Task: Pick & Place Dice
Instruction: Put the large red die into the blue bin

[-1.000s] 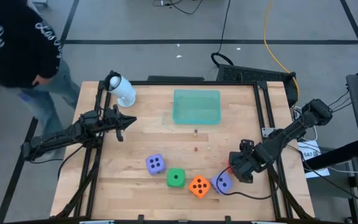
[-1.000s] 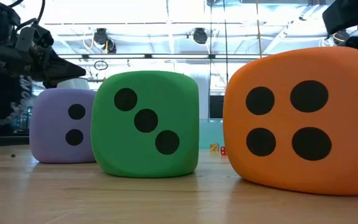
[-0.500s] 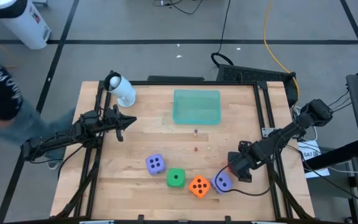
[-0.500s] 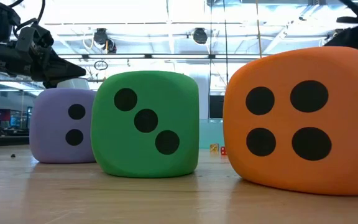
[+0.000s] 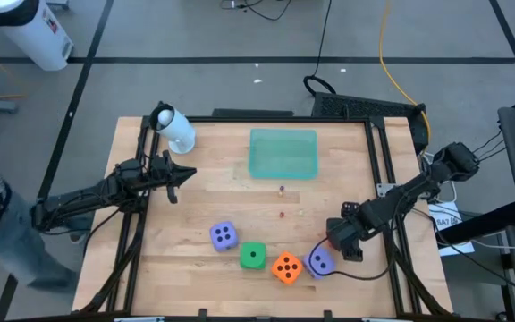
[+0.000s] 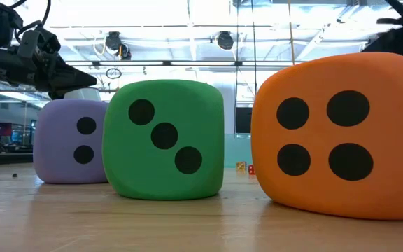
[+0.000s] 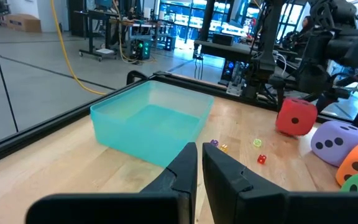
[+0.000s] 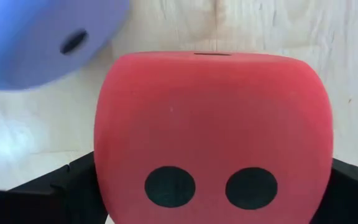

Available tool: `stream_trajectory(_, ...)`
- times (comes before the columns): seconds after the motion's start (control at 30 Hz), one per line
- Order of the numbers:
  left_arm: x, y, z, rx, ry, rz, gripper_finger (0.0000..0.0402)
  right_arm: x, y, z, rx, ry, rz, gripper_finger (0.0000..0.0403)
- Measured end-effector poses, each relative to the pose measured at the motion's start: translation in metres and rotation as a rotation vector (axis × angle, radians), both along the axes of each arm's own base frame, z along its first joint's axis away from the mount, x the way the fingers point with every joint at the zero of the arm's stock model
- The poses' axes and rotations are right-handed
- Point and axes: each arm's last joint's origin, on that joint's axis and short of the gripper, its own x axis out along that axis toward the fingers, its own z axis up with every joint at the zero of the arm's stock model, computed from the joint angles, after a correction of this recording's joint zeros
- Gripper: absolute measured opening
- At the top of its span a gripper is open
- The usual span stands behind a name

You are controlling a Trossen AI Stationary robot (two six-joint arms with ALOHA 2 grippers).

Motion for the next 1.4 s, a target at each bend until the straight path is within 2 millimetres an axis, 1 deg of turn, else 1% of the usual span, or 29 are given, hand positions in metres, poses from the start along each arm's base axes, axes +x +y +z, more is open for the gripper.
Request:
stream_trajectory(0.17, 0.000, 0.000, 0.000, 0.000, 0.000, 0.000, 0.0033, 0.003, -0.013, 0.030, -0.072, 0.006, 0.003, 0.0393)
stream_trajectory(0.33, 0.000, 0.000, 0.000, 0.000, 0.000, 0.000, 0.0033, 0.014, -0.035, 0.062, -0.133, -0.025, 0.012, 0.0393)
stream_trajectory(0.43, 0.000, 0.000, 0.000, 0.000, 0.000, 0.000, 0.0033, 0.026, -0.056, 0.079, -0.181, -0.087, 0.024, 0.0393)
stream_trajectory(0.53, 0.000, 0.000, 0.000, 0.001, 0.000, 0.000, 0.0033, 0.037, -0.083, 0.096, -0.226, -0.157, 0.023, 0.0393)
stream_trajectory(0.6, 0.000, 0.000, 0.000, 0.000, -0.001, 0.000, 0.0033, 0.043, -0.103, 0.103, -0.258, -0.203, 0.019, 0.0393)
stream_trajectory(0.7, 0.000, 0.000, 0.000, -0.002, -0.001, 0.001, 0.0033, 0.049, -0.131, 0.108, -0.289, -0.259, 0.019, 0.0393)
stream_trajectory(0.8, 0.000, 0.000, 0.000, -0.002, -0.001, 0.000, 0.0033, 0.052, -0.158, 0.109, -0.289, -0.308, 0.010, 0.0393)
stream_trajectory(0.87, 0.000, 0.000, 0.000, -0.002, -0.001, 0.001, 0.0033, 0.056, -0.175, 0.106, -0.313, -0.317, -0.004, 0.0393)
stream_trajectory(0.97, 0.000, 0.000, 0.000, -0.002, -0.001, 0.001, 0.0033, 0.061, -0.200, 0.094, -0.284, -0.288, 0.007, 0.0393)
stream_trajectory(1.07, 0.000, 0.000, 0.000, -0.003, -0.002, 0.001, 0.0033, 0.071, -0.221, 0.080, -0.260, -0.295, 0.030, 0.0393)
stream_trajectory(1.23, 0.000, 0.000, 0.000, -0.004, -0.002, 0.003, 0.0033, 0.085, -0.244, 0.055, -0.251, -0.264, 0.091, 0.0393)
stream_trajectory(1.4, 0.000, 0.001, 0.000, -0.003, -0.001, 0.036, 0.0033, 0.093, -0.255, 0.034, -0.209, -0.225, 0.104, 0.0397)
